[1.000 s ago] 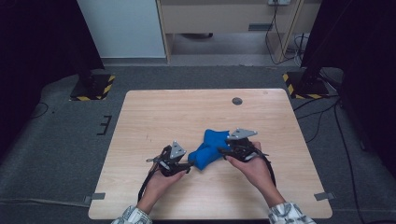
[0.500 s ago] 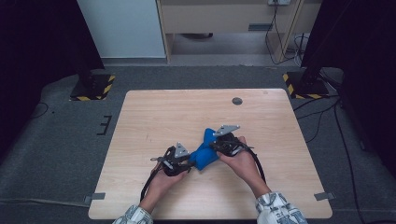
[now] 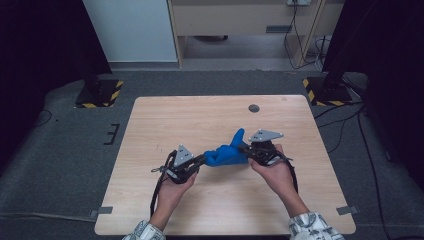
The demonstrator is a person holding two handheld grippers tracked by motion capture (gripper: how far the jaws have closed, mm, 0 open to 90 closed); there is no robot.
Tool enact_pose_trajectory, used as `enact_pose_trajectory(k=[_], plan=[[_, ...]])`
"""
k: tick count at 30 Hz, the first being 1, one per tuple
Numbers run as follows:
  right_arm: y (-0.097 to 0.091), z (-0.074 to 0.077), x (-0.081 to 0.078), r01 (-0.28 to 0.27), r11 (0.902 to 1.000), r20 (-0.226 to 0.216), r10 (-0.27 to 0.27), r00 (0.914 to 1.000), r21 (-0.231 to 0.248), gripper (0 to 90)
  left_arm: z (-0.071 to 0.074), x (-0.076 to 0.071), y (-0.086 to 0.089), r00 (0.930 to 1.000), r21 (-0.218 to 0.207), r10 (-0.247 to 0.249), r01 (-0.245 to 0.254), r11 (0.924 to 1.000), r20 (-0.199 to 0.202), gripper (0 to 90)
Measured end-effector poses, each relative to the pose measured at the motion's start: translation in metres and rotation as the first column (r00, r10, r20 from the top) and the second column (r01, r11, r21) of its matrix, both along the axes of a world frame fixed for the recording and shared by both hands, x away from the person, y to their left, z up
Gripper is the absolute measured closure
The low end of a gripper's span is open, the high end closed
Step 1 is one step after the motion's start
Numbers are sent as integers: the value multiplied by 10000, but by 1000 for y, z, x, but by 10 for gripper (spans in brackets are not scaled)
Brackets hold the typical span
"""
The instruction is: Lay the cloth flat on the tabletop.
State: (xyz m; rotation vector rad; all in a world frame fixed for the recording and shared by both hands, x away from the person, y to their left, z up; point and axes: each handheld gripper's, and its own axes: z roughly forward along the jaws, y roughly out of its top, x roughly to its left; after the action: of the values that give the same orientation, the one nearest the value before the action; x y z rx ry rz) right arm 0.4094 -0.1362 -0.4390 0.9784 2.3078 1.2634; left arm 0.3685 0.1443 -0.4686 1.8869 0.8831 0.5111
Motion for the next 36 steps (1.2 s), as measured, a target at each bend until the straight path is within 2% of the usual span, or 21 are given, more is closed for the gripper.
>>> enact_pose_trajectory(k=[1, 2, 3, 4, 7, 9, 12, 13, 16, 19, 21, 22, 23, 25, 28, 29, 30, 31, 33, 34, 36], plan=[[-4, 3, -1, 83, 9999, 116, -84, 9999, 106, 896, 1, 0, 1, 10000, -34, 28, -28, 10000, 42, 832], [-9, 2, -4, 116, 9999, 149, -118, 9998, 87, 895, -1, 1, 0, 10000, 51, -30, 30, 10000, -81, 833], [-10, -3, -7, 118, 9999, 71, -118, 9999, -7, 896, -5, 2, -1, 9996, 275, -94, 101, 9996, -249, 833], [-11, -9, -9, 97, 9999, -68, -98, 9999, -93, 895, -16, 4, -5, 9984, 725, -166, 205, 9972, -539, 834], [-11, -38, -18, 65, 9993, -544, -84, 9985, -362, 894, -28, 6, -12, 9955, 1359, -261, 383, 9900, -906, 837], [-10, -52, -23, 112, 9984, -764, -154, 9970, -550, 893, -32, 6, -15, 9948, 1679, -245, 409, 9850, -986, 837], [-11, -73, -29, 40, 9974, -1039, -114, 9945, -719, 891, -41, 7, -16, 9888, 1930, -320, 601, 9794, -1459, 837], [-12, -77, -30, 10, 9971, -1206, -102, 9927, -760, 890, -44, 6, -17, 9856, 2028, -371, 706, 9767, -1649, 835], [-8, -83, -33, -147, 9932, -1499, -28, 9887, -1152, 875, -49, 6, -19, 9823, 2262, -334, 755, 9712, -1844, 823], [-8, -80, -36, -141, 9934, -1357, -15, 9908, -1135, 835, -50, 7, -16, 9842, 2222, -224, 618, 9731, -1757, 788], [-10, -76, -39, -119, 9946, -1275, -13, 9918, -1027, 773, -49, 7, -12, 9844, 2213, -196, 588, 9734, -1751, 796], [-10, -76, -39, -119, 9946, -1275, -13, 9918, -1027, 773, -49, 7, -12, 9844, 2213, -196, 588, 9734, -1751, 803], [-14, -68, -44, -11, 9960, -1105, -88, 9938, -896, 707, -50, 8, -9, 9841, 2245, -135, 538, 9730, -1774, 803], [-16, -65, -45, 73, 9968, -1028, -156, 9946, -802, 682, -50, 9, -8, 9837, 2194, -81, 482, 9745, -1797, 798], [-26, -55, -51, 330, 9979, -874, -378, 9955, -563, 579, -48, 10, -1, 9832, 1952, 76, 287, 9803, -1824, 771], [-32, -51, -51, 577, 9972, -767, -613, 9952, -481, 531, -47, 9, 1, 9844, 1820, 91, 234, 9830, -1756, 746], [-32, -51, -51, 577, 9972, -767, -613, 9952, -481, 531, -47, 9, 1, 9844, 1820, 91, 234, 9830, -1756, 734], [-34, -50, -50, 713, 9966, -745, -743, 9944, -418, 505, -45, 8, 3, 9857, 1726, 101, 194, 9848, -1684, 734], [-38, -49, -36, 1225, 9921, -676, -1240, 9900, -258, 426, -41, 7, 5, 9872, 1530, 179, 66, 9882, -1584, 642], [-38, -50, -31, 1296, 9912, -658, -1310, 9892, -251, 407, -37, 6, 7, 9902, 1221, 235, -65, 9925, -1378, 624], [-38, -54, -20, 1401, 9894, -696, -1424, 9874, -370, 374, -34, 7, 6, 9922, 976, 217, -97, 9952, -1226, 577]])
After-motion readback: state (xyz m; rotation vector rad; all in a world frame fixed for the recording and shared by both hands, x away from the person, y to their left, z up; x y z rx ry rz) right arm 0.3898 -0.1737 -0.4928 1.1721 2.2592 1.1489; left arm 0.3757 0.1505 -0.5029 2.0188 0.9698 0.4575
